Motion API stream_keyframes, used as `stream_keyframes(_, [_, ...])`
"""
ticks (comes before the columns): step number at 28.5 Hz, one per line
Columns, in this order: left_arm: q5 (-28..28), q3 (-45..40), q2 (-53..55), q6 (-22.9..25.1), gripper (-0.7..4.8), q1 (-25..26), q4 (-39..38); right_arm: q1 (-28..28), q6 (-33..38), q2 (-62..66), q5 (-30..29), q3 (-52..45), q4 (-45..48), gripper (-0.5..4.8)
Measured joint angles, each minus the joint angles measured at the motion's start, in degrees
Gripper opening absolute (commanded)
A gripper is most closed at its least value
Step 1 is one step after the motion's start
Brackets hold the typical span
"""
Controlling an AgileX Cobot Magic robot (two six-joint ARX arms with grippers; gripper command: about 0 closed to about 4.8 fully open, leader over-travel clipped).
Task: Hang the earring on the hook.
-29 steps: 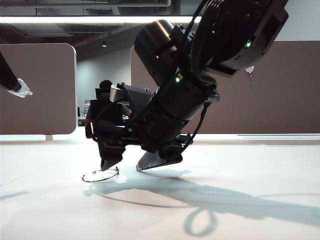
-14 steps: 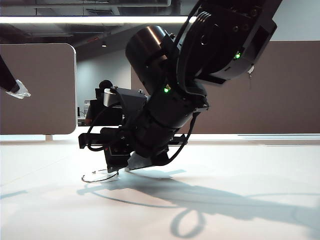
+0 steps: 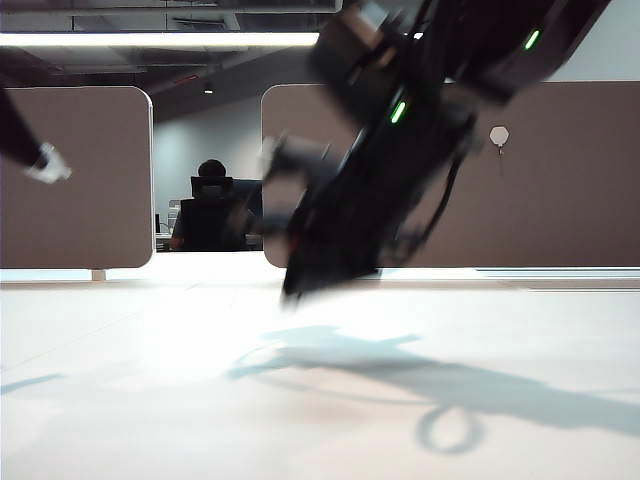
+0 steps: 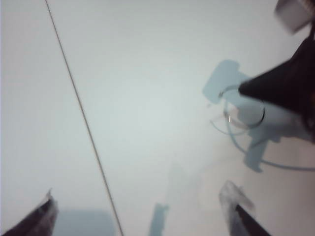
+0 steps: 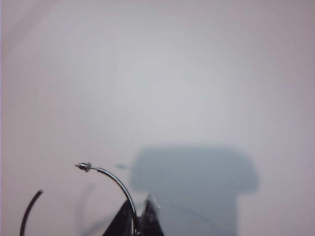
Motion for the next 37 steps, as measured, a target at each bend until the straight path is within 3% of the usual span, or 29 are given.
stream_keyframes(3, [1.46,0.02,0.00,-0.61,4.79,0.00,6.67,-6.71,-6.14,-9.66,0.48,4.57,3.02,-0.07])
stream_keyframes(6, [1.60,0.13,0.48,-4.46,4.79,0.02,14.93,-15.58,-12.94,-14.29,0.57,10.14,2.12,-0.07])
stream_keyframes(9, [1.66,2.75,5.09,-6.64,4.79,0.02,22.45,-25.86,-20.39,-13.35,-0.39,19.50,0.24,-0.07])
stream_keyframes(14, [4.31,16.33,22.49,-8.22,4.79,0.00,24.24,-38.88,-26.67,-0.33,-5.79,37.83,1.20,-0.07])
stream_keyframes(18, [5.11,25.46,33.66,-9.07,4.79,0.00,26.60,-42.80,-33.14,12.09,-6.12,50.49,0.68,-0.06])
stream_keyframes(20, [5.77,26.03,37.81,-9.07,4.79,0.00,30.03,-43.43,-37.83,18.27,-6.14,57.00,0.70,-0.06])
stream_keyframes(26, [6.58,27.65,43.87,-9.07,4.79,-0.02,30.64,-46.07,-45.79,30.32,-6.03,68.54,0.96,-0.06])
stream_keyframes(37, [6.45,27.67,44.04,-9.05,4.79,-0.76,30.91,-47.84,-47.43,41.92,-13.51,77.96,7.26,-0.06])
